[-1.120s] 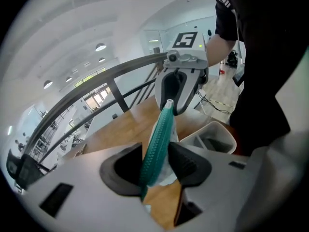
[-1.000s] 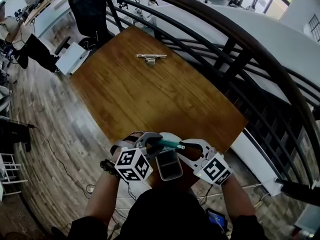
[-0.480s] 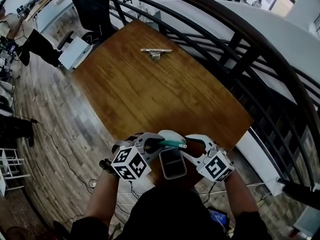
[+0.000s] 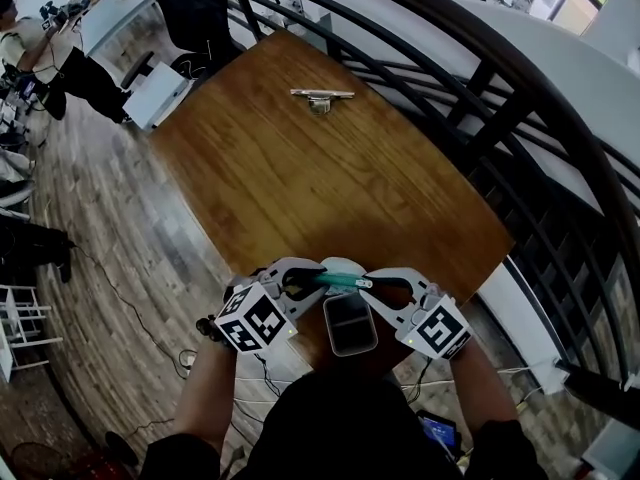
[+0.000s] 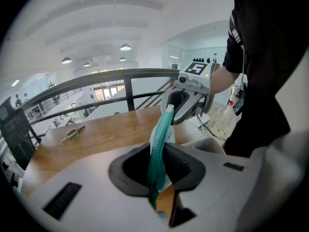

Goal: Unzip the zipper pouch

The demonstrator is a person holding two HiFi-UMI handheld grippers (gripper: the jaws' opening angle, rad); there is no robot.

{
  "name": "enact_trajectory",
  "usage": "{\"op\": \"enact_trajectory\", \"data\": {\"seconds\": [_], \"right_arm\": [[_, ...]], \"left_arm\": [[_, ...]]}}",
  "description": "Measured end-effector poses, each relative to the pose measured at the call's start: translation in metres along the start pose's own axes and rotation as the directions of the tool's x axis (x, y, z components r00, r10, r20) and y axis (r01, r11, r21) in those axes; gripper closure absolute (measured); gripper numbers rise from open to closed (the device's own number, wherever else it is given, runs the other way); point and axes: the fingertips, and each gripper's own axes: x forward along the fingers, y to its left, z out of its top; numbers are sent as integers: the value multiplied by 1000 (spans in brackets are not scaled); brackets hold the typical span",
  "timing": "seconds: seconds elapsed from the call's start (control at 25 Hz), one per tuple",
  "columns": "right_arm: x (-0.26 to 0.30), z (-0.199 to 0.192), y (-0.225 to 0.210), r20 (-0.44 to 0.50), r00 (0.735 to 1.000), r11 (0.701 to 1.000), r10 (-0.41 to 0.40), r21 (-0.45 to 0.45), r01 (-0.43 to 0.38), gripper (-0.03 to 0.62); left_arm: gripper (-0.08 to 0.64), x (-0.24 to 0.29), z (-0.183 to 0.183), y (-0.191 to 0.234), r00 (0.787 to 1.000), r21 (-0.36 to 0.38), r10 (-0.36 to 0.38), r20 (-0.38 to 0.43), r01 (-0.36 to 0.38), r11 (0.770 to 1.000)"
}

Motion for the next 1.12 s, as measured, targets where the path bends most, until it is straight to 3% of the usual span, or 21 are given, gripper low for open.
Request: {"op": "enact_trajectory", "data": {"seconds": [0.16, 0.48, 0.64, 0.8, 0.88, 1.12], "right_arm": [[0, 10, -2, 27, 1000, 1000, -15, 24, 14, 554], [-6, 26, -19, 28, 991, 991, -130, -12, 131, 559], [-8, 28, -22, -3, 984, 982, -179, -55, 179, 560], [-7, 28, -20, -24, 977, 976, -210, -69, 208, 560], [-6, 28, -18, -35, 974, 972, -222, -83, 218, 560], [-2, 28, -18, -60, 965, 959, -256, -142, 245, 560]], "left_arm": [[431, -9, 3, 6, 999, -47, 31, 25, -30, 998], [417, -34, 25, 26, 981, -169, 141, 131, -118, 978], [422, -33, 43, 16, 973, -319, 95, 212, -23, 947], [466, -23, 61, 3, 962, -460, 62, 264, 69, 885], [469, -18, 68, 0, 962, -481, 56, 269, 84, 873], [464, -10, 72, 1, 968, -500, 60, 242, 71, 863]]}}
